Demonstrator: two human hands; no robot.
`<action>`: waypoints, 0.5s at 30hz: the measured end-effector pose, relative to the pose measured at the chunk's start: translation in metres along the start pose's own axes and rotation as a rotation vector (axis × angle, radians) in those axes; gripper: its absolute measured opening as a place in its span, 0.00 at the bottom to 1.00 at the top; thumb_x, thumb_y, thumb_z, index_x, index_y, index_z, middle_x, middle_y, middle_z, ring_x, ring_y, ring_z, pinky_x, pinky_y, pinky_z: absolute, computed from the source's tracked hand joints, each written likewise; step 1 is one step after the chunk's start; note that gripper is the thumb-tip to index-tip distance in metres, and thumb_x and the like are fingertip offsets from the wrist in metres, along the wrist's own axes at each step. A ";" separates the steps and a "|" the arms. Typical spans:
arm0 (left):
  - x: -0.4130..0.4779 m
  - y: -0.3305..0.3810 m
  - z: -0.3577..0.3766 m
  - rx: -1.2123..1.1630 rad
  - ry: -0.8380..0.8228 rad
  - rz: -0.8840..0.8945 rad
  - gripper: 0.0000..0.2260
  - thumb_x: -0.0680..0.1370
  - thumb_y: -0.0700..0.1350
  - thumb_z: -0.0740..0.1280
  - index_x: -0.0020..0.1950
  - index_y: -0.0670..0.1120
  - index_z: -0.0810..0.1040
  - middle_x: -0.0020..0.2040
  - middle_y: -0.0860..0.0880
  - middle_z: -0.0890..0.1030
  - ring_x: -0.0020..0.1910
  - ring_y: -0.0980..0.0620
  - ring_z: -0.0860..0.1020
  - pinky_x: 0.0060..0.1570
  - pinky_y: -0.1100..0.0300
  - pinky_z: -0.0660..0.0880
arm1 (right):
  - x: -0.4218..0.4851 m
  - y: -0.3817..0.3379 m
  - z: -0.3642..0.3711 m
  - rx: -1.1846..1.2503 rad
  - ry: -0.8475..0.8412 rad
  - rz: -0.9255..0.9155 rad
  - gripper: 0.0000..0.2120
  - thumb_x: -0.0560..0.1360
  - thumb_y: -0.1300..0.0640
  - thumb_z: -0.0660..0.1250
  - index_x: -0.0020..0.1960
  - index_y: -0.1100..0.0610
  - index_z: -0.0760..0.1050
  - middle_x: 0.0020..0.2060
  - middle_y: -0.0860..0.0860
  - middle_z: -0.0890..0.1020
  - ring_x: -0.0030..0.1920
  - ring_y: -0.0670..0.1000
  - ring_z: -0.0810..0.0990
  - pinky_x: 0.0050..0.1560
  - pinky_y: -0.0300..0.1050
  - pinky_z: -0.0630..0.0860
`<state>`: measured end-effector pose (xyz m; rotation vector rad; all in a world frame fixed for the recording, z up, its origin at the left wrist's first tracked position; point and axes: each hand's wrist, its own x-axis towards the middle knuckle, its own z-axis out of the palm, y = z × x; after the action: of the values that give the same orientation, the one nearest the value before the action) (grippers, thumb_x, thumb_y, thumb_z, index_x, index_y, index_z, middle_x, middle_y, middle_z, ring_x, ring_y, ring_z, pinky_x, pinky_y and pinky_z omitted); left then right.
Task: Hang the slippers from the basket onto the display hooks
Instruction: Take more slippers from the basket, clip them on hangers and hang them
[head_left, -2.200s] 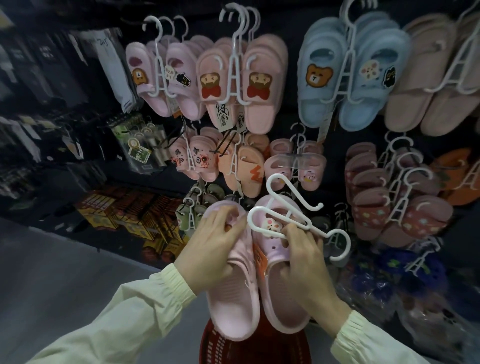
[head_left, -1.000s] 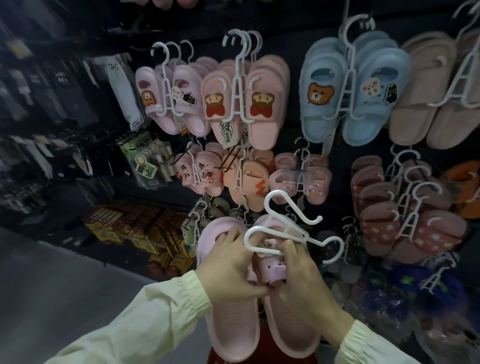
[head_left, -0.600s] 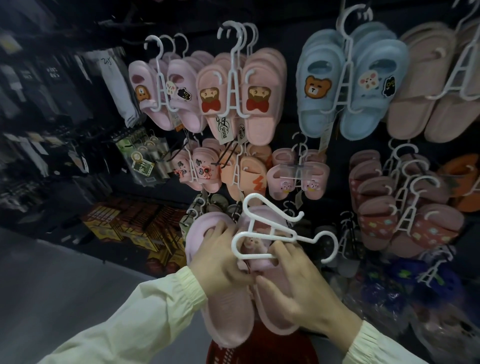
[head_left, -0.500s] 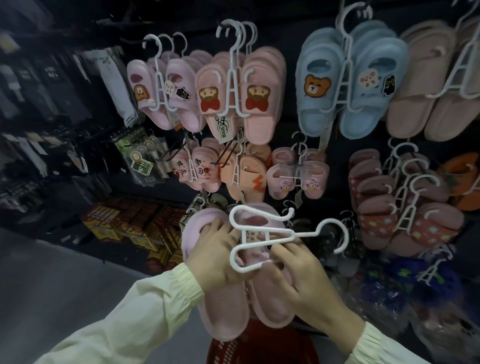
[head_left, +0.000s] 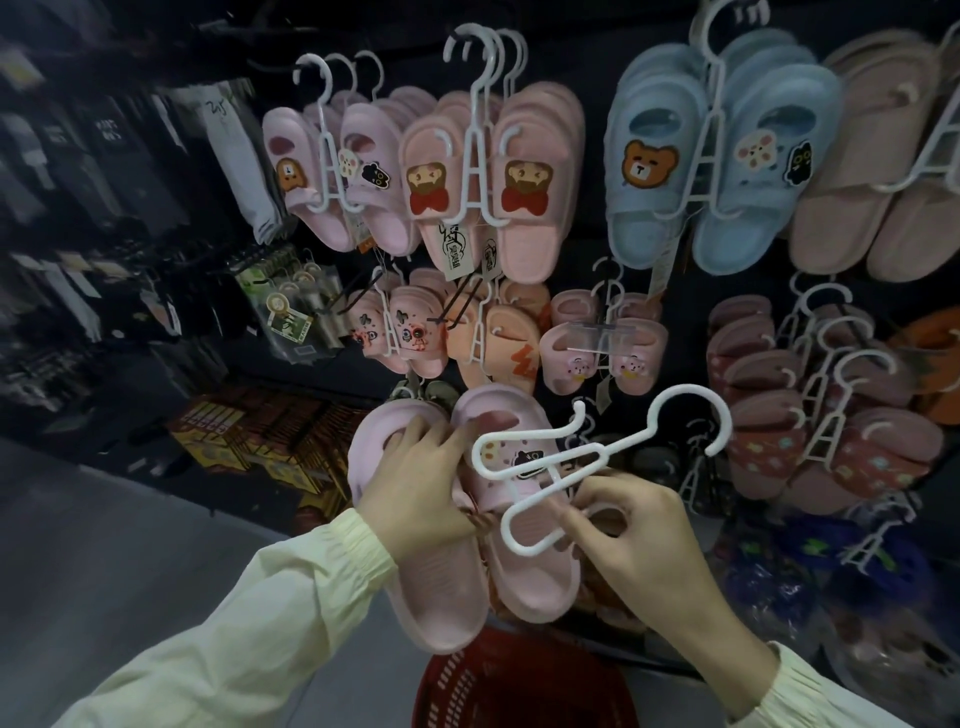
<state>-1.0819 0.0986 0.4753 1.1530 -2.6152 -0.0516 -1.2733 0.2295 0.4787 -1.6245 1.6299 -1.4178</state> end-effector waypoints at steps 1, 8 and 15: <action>0.001 -0.001 0.000 0.019 -0.001 -0.007 0.38 0.62 0.69 0.64 0.72 0.60 0.65 0.53 0.50 0.78 0.53 0.44 0.71 0.50 0.50 0.71 | 0.000 0.000 0.000 0.020 -0.006 0.025 0.09 0.72 0.58 0.76 0.35 0.58 0.80 0.34 0.47 0.82 0.31 0.44 0.83 0.35 0.44 0.80; 0.001 -0.002 -0.004 0.053 -0.038 -0.036 0.44 0.63 0.71 0.66 0.75 0.51 0.67 0.57 0.50 0.76 0.58 0.46 0.69 0.58 0.50 0.70 | 0.001 -0.006 -0.001 0.023 0.018 0.164 0.10 0.72 0.58 0.76 0.34 0.54 0.79 0.29 0.47 0.82 0.31 0.45 0.82 0.39 0.44 0.79; 0.000 0.006 -0.011 0.057 -0.045 -0.040 0.46 0.60 0.70 0.59 0.73 0.48 0.70 0.56 0.48 0.76 0.57 0.43 0.70 0.56 0.48 0.71 | 0.001 -0.010 0.002 0.160 0.160 0.292 0.18 0.68 0.56 0.79 0.44 0.48 0.68 0.40 0.49 0.82 0.37 0.52 0.84 0.39 0.58 0.81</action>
<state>-1.0833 0.1042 0.4865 1.2375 -2.6486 -0.0119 -1.2672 0.2301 0.4870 -1.1568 1.7098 -1.5095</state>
